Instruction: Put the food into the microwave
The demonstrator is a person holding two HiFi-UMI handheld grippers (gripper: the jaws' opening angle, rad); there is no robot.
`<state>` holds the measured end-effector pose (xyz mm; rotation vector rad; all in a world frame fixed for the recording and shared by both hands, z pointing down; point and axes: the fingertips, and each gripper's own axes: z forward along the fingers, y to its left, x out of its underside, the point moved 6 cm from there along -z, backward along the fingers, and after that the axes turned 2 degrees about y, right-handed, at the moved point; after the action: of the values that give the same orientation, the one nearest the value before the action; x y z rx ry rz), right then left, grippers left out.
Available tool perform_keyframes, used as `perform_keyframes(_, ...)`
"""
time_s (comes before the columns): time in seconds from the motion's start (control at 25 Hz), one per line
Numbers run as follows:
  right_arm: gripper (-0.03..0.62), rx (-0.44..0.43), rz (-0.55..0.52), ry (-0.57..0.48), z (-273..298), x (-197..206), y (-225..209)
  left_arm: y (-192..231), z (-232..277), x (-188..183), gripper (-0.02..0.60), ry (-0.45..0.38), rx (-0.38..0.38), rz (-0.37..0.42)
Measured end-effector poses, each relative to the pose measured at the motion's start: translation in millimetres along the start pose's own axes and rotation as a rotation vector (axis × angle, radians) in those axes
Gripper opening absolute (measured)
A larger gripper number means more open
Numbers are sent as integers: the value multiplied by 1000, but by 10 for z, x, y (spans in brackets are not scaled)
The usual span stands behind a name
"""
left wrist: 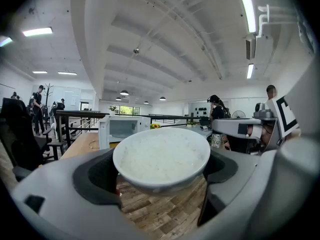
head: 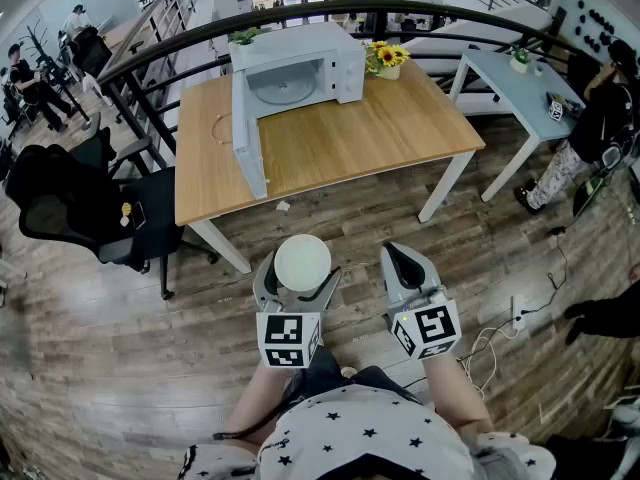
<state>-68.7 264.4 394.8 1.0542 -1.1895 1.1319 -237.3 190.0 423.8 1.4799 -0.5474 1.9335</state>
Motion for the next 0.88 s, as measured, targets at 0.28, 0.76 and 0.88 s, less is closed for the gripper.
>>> perform_keyframes(0.28,5,6,28,-7,-557,2,212,-281,-519,62,480,-15,-24,-12)
perform_keyframes(0.76,5,-5,49,-33,-782,35,149,-495,-622,88,480,-28,-42,-19)
perform_keyframes(0.88,6,-2,71,-25,-784,59,104,-509,-613,84,480,-26,-47,-18)
